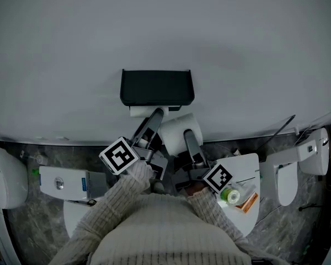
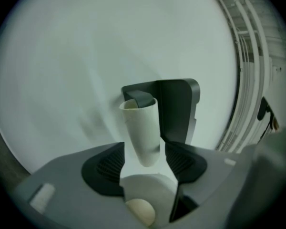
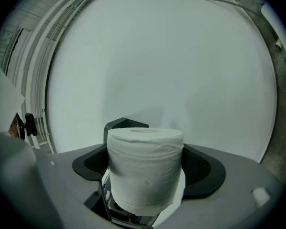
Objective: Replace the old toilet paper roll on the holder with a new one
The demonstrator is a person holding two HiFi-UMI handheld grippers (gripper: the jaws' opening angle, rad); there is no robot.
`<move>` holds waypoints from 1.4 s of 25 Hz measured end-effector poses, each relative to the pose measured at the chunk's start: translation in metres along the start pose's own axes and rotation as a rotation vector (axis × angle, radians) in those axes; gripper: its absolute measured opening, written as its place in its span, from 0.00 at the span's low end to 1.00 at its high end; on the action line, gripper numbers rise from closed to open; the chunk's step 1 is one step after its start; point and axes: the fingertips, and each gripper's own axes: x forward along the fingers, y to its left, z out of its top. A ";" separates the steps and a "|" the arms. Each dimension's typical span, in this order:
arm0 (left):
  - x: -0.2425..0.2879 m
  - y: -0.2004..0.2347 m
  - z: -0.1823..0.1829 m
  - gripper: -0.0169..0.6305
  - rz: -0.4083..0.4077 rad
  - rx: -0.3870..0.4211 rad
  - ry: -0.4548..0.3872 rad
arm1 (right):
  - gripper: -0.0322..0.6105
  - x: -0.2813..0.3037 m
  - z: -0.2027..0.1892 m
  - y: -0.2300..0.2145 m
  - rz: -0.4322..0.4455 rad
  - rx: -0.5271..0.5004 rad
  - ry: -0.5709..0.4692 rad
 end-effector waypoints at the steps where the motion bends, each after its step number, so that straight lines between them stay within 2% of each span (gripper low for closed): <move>1: 0.002 -0.001 0.001 0.42 -0.004 -0.003 -0.003 | 0.76 0.000 0.000 0.000 0.000 -0.002 0.003; 12: 0.010 -0.007 -0.004 0.37 -0.016 0.024 -0.028 | 0.76 -0.005 0.011 0.001 0.008 -0.006 0.004; 14: 0.010 -0.007 -0.004 0.31 -0.021 0.021 -0.017 | 0.76 -0.003 0.009 0.001 0.010 -0.008 0.006; 24: 0.014 -0.012 -0.009 0.31 -0.031 0.028 0.003 | 0.76 -0.007 0.020 0.000 -0.002 -0.008 -0.027; 35: 0.025 -0.010 -0.027 0.31 -0.073 0.002 0.080 | 0.76 -0.022 0.033 -0.003 -0.014 0.000 -0.119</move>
